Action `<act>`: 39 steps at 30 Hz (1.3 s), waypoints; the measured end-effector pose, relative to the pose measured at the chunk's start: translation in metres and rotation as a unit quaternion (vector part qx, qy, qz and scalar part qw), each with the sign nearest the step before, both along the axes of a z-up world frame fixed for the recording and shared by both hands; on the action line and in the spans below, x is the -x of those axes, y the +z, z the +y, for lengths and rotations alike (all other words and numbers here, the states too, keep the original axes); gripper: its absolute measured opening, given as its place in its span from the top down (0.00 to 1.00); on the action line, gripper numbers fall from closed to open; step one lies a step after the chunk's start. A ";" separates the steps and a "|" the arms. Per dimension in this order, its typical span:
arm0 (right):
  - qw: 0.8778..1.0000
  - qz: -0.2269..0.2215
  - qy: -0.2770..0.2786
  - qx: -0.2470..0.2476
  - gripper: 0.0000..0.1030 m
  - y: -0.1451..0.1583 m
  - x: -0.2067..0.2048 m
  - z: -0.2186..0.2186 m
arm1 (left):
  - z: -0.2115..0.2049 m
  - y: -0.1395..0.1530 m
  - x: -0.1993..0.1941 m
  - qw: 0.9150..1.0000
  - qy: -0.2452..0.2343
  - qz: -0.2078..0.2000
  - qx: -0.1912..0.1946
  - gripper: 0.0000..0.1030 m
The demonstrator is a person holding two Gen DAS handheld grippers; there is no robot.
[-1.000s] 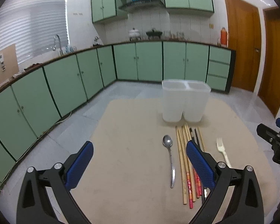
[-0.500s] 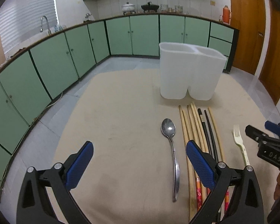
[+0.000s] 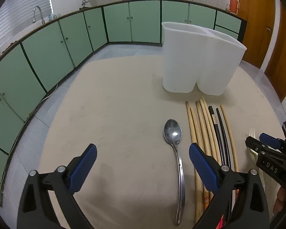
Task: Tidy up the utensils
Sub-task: 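Reach the right tool to the white fork and close on it, then grasp the metal spoon with the left tool while the right tool holds the fork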
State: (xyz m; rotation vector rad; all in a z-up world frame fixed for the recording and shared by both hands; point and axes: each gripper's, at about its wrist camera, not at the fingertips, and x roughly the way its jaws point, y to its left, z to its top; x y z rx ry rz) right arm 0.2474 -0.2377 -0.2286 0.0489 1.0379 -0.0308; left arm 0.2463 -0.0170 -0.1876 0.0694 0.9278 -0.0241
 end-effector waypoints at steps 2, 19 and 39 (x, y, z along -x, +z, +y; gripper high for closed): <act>1.000 -0.001 0.000 0.003 0.67 -0.001 -0.005 0.001 | -0.001 -0.003 -0.005 1.000 0.001 0.006 0.000 0.09; 1.000 -0.008 0.013 -0.017 0.79 -0.001 -0.002 -0.009 | -0.012 -0.023 -0.045 0.998 0.013 0.051 0.016 0.24; 1.000 -0.006 0.024 -0.018 0.79 0.003 0.002 -0.007 | -0.021 -0.019 -0.052 0.997 -0.005 0.055 0.060 0.74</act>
